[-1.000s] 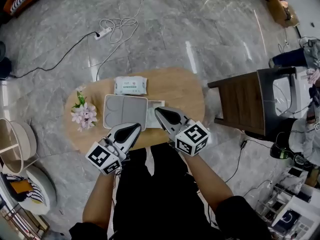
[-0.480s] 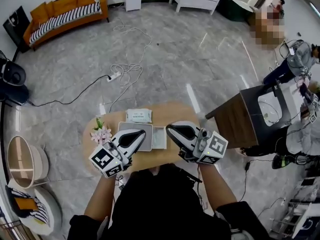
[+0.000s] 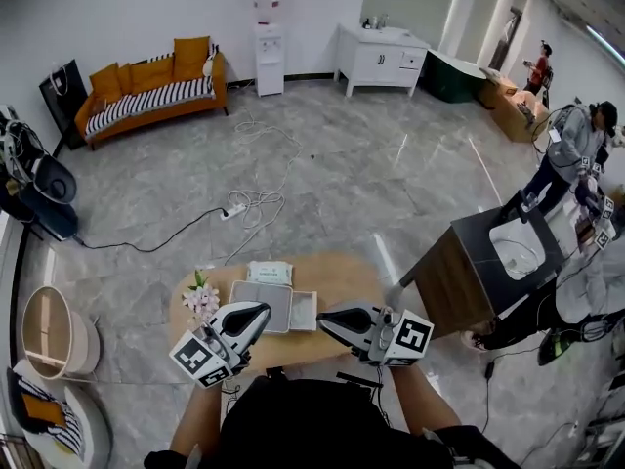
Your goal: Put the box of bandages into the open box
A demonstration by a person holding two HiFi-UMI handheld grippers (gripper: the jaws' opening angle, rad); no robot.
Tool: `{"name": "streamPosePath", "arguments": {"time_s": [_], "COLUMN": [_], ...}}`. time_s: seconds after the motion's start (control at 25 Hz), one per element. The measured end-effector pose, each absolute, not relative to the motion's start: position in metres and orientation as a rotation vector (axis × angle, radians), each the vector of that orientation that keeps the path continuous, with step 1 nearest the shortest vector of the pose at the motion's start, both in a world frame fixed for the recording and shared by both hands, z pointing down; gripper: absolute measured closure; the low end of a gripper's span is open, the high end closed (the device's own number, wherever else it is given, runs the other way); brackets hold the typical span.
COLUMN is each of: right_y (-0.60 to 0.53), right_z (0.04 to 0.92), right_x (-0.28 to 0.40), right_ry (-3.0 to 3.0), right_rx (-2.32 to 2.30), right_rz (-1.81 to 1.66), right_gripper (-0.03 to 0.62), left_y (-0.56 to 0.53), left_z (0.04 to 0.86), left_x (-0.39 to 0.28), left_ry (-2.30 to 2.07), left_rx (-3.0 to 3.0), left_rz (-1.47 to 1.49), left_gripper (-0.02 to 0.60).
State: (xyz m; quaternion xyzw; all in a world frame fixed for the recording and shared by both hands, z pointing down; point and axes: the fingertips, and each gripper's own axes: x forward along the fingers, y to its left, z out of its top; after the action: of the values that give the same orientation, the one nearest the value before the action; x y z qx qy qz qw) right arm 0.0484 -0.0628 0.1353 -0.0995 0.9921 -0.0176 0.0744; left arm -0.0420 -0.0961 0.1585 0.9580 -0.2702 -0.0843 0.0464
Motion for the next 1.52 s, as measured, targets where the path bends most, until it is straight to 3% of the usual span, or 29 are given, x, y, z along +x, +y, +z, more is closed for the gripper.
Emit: {"name": "streamPosePath", "arguments": {"time_s": [0.64,1.52], "right_y": [0.093,0.101], "right_z": [0.192,0.179], "right_x": [0.123,0.116], "right_ry": [2.905,2.924], "right_rx": [-0.257,-0.393], "right_rz": [-0.309,-0.203], "right_gripper": [0.583,0.585], "left_y": [0.078,0.112], "left_z": [0.208,0.233], "left_x": [0.054,0.038], "left_ry": [-0.721,-0.786], "left_rx": [2.829,2.762], "left_rz": [-0.132,-0.092], "left_gripper": [0.565,0.565]}}
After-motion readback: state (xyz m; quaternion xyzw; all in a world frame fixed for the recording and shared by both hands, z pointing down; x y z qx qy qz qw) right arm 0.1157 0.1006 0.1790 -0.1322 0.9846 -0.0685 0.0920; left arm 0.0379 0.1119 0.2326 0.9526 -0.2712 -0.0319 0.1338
